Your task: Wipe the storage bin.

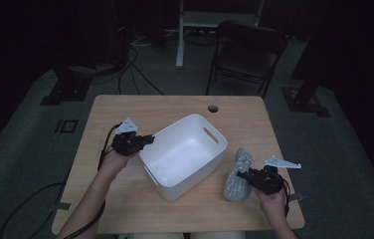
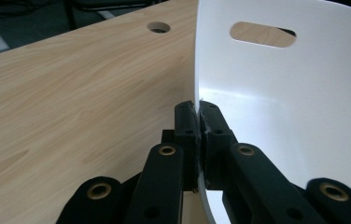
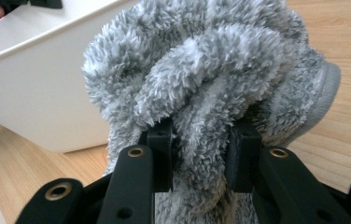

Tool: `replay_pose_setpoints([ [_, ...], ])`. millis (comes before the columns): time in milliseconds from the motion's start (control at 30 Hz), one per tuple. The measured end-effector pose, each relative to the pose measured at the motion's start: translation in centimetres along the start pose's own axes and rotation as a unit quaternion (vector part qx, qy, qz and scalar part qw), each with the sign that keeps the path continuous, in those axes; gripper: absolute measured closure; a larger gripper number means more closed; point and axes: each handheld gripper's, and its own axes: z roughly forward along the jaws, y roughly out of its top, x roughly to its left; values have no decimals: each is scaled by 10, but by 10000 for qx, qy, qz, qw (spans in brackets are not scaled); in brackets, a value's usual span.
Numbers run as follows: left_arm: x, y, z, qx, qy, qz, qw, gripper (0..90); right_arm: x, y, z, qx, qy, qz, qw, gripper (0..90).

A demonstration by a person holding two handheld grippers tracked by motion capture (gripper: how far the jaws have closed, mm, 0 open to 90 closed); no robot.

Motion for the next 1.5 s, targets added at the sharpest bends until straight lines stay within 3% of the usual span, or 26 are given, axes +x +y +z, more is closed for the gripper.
replay_pose_setpoints([
  [400,-13,-14,-17,-110,514,-358,9980,876,3,2,3,12,46,-57,10000,681],
  [567,-17,-20,-22,-225,701,-460,9962,873,3,3,1,1,67,-62,10000,682],
  [633,-18,-21,-22,-240,728,-413,9962,872,3,4,1,-13,55,-58,10000,682],
  [800,-14,-22,-23,-267,559,-605,9962,862,6,10,-1,-86,69,-128,9999,682],
  [933,-15,-23,-22,-283,609,-450,9967,864,10,22,-2,-230,96,-168,9995,682],
  [1067,-14,-25,-21,-296,577,-432,9970,864,16,38,0,-457,125,-261,9985,683],
  [1333,-11,-27,-21,-365,460,-322,9978,860,21,66,20,-712,269,-260,9968,683],
  [1500,-10,-28,-21,-375,390,-340,9980,857,22,68,41,-566,241,-234,9978,684],
])
